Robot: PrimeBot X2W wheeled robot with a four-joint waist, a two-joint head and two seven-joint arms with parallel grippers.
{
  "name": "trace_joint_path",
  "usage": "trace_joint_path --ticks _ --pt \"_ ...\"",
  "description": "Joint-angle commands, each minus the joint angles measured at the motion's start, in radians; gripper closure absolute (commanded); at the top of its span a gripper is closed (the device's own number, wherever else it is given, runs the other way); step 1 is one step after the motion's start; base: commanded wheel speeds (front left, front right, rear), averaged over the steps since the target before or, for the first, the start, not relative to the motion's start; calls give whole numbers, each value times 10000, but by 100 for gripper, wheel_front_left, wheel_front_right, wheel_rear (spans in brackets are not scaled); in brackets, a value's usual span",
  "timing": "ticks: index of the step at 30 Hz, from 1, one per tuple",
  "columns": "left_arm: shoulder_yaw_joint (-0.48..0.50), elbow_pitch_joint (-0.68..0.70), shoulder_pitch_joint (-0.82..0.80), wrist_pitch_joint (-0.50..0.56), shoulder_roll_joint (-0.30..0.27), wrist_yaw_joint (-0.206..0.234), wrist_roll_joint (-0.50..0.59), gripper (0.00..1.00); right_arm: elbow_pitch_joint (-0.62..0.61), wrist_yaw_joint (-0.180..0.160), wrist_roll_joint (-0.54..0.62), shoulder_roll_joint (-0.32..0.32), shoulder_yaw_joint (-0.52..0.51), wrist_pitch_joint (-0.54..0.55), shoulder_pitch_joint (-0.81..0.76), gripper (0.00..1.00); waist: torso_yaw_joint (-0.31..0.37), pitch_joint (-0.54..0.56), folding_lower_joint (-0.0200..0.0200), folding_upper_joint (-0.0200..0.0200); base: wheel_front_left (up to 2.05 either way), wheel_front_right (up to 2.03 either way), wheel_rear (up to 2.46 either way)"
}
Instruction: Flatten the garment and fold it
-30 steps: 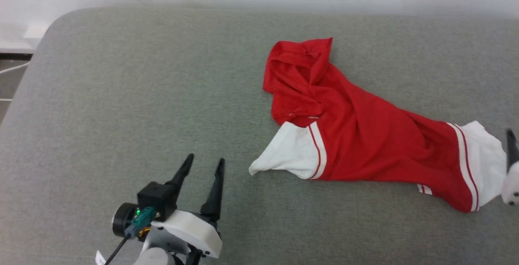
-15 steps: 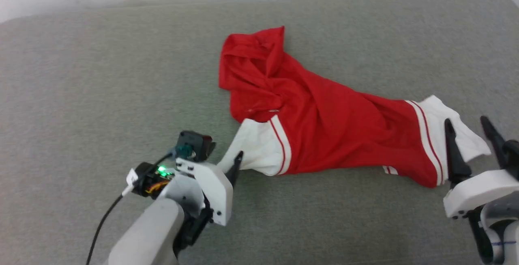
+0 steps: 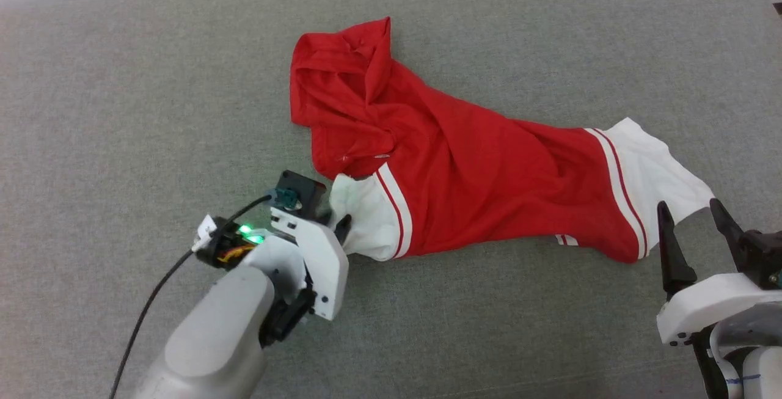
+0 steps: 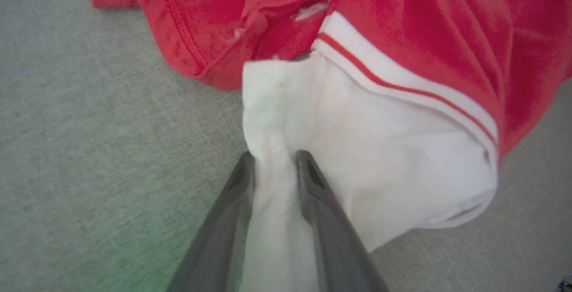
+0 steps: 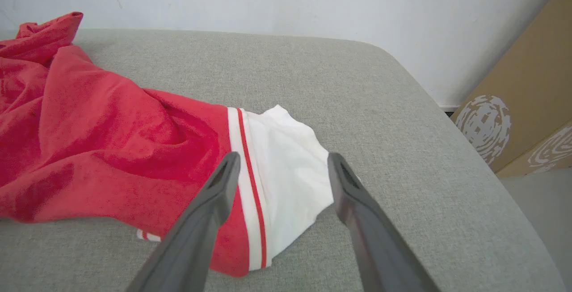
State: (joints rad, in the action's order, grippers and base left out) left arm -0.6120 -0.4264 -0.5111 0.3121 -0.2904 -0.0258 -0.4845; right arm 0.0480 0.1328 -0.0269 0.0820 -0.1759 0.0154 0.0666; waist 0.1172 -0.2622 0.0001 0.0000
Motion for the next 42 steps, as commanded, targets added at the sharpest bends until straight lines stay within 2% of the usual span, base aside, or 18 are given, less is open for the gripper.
trace_joint_path --ticks 1,3,8,10,13,18,24,27,30,34,42 --pt "-229 -228 406 -13 157 -179 -122 100 49 -21 60 -45 -49 -70 -44 0 -106 107 -1 0 0 0 0" --pt "-189 -87 543 -497 167 -228 -139 100 179 -21 98 -57 -163 -107 -69 0 -236 278 -1 0 0 0 0" --pt "447 814 1357 -2165 63 166 -376 100 336 -21 188 -89 -478 -207 -219 0 -643 896 -1 0 0 0 0" --pt "822 1465 1871 -2653 77 37 -921 100 355 -21 190 -103 -672 -233 -334 0 -878 1147 -1 0 0 0 0" --pt "1435 2527 2525 -3076 -321 280 -1256 100 373 -21 199 -119 -882 -270 -479 0 -1195 1430 -1 0 0 0 0" --pt "1836 4694 3568 -3012 -1028 591 -1435 100 331 -21 177 -145 -1095 -355 -486 0 -1582 1580 -1 0 0 0 0" --pt "1778 7141 4437 -2313 -1837 346 -1818 100 342 -21 196 -182 -1116 -479 -277 0 -1561 1388 -1 0 0 0 0" --pt "2015 7923 4599 -1858 -2057 506 -2245 100 332 -21 237 -209 -1104 -525 -222 0 -1373 1216 -1 0 0 0 0" --pt "2405 7706 4352 -1369 -2476 966 -2050 100 316 -21 264 -243 -1064 -506 -184 0 -1108 1016 -1 0 0 0 0" --pt "2654 6332 3655 -958 -2585 1398 -1849 100 420 -21 264 -271 -890 -514 -16 0 -649 674 -1 0 0 0 0" --pt "2275 2838 1660 -1198 -2171 1248 -1101 100 577 -21 161 -303 -673 -703 278 0 37 -5 -1 0 0 0 0"
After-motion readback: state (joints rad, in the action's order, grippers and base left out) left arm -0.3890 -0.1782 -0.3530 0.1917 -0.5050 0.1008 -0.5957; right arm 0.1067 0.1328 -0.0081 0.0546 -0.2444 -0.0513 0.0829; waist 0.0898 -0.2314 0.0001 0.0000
